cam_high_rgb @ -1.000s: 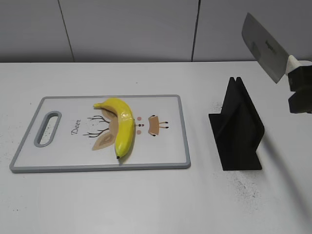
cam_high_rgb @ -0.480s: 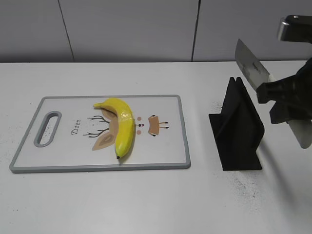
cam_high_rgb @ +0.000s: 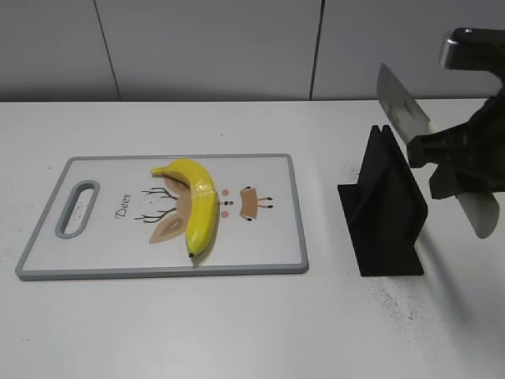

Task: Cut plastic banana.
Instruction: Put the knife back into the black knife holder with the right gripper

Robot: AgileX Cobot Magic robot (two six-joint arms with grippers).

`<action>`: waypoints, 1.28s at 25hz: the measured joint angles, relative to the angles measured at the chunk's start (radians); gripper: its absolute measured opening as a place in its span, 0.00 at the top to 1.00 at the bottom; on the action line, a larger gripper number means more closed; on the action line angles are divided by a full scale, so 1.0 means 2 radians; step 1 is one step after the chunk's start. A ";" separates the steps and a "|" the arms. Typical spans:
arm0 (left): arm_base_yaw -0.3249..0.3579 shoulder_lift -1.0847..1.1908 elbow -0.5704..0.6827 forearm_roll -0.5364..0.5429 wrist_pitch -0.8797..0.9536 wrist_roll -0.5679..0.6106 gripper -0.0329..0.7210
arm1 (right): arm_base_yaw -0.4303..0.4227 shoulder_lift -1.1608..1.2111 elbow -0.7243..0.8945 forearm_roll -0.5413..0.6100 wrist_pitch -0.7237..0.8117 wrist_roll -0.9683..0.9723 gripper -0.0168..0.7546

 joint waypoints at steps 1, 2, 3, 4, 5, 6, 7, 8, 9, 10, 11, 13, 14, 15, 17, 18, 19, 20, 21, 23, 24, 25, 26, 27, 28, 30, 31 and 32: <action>0.000 0.000 0.000 0.000 0.000 0.000 0.29 | 0.000 0.006 0.000 0.000 0.000 0.000 0.77; 0.000 0.000 0.000 0.000 0.000 0.000 0.29 | 0.000 0.012 0.000 0.000 -0.001 0.000 0.77; 0.000 0.000 0.000 0.000 0.000 0.000 0.29 | 0.000 0.019 0.000 0.000 -0.002 0.000 0.77; 0.000 0.000 0.000 0.000 0.000 0.000 0.29 | 0.000 0.025 0.000 0.000 -0.002 -0.001 0.77; 0.000 0.000 0.000 0.000 0.000 0.000 0.29 | 0.000 0.030 0.000 0.000 -0.002 -0.001 0.77; 0.000 0.000 0.000 0.000 0.000 0.000 0.29 | 0.000 0.034 0.000 0.000 -0.003 -0.001 0.77; 0.000 0.000 0.000 0.000 0.000 0.000 0.29 | 0.000 0.038 0.000 0.000 -0.003 -0.001 0.77; 0.000 0.000 0.000 0.000 0.000 0.000 0.29 | 0.000 0.042 0.000 0.000 -0.005 -0.001 0.77; 0.000 0.000 0.000 0.000 0.000 0.000 0.29 | 0.000 0.044 0.000 0.000 -0.005 -0.001 0.77; 0.000 0.000 0.000 0.000 0.000 0.000 0.29 | 0.000 0.047 0.000 0.000 -0.005 -0.001 0.77; 0.000 0.000 0.000 0.000 0.000 0.000 0.29 | 0.000 0.050 0.000 0.000 -0.006 -0.001 0.77; 0.000 0.000 0.000 0.000 0.000 0.000 0.29 | 0.000 0.053 0.000 0.002 -0.006 -0.001 0.77; 0.000 0.000 0.000 0.000 0.000 0.000 0.29 | 0.000 0.054 0.000 0.003 -0.006 -0.001 0.77; 0.000 0.000 0.000 0.000 0.000 0.000 0.29 | 0.000 0.054 0.000 0.004 -0.006 -0.001 0.77; 0.000 0.000 0.000 0.000 0.000 0.000 0.29 | 0.000 0.054 0.000 0.004 -0.006 -0.001 0.72; 0.000 0.000 0.000 0.000 0.000 0.000 0.29 | 0.000 0.054 0.000 0.004 -0.006 -0.002 0.64; 0.000 0.000 0.000 0.000 0.000 0.000 0.29 | 0.000 0.054 0.000 0.004 -0.006 -0.003 0.55; 0.000 0.000 0.000 0.000 0.000 0.000 0.29 | 0.000 0.054 0.000 0.004 -0.006 -0.004 0.44; 0.000 0.000 0.000 0.000 0.000 0.000 0.29 | 0.000 0.052 0.000 0.004 -0.006 -0.005 0.33; 0.000 0.000 0.000 0.000 0.000 0.000 0.29 | 0.000 0.044 -0.001 0.004 -0.009 -0.007 0.19; 0.000 0.000 0.000 0.000 0.000 0.000 0.29 | 0.000 0.038 -0.003 0.003 -0.010 -0.011 0.15; 0.000 0.000 0.000 0.000 0.000 0.000 0.29 | 0.000 0.031 -0.005 0.001 -0.010 -0.017 0.15; 0.000 0.000 0.000 0.000 0.000 0.000 0.29 | 0.000 0.024 -0.010 -0.001 -0.010 -0.022 0.15; 0.000 0.000 0.000 0.000 0.000 0.000 0.29 | 0.000 0.015 -0.014 -0.003 -0.010 -0.031 0.16; 0.000 0.000 0.000 0.000 0.000 0.000 0.29 | 0.000 0.003 -0.021 -0.003 -0.011 -0.043 0.17; 0.000 0.000 0.000 0.000 0.000 0.000 0.29 | 0.000 -0.025 -0.032 -0.004 -0.013 -0.071 0.19; 0.000 0.000 0.000 0.000 0.000 0.000 0.29 | 0.000 -0.043 -0.035 -0.004 -0.015 -0.089 0.20; 0.000 0.000 0.000 0.000 0.000 0.000 0.29 | 0.000 -0.062 -0.037 -0.004 -0.016 -0.110 0.20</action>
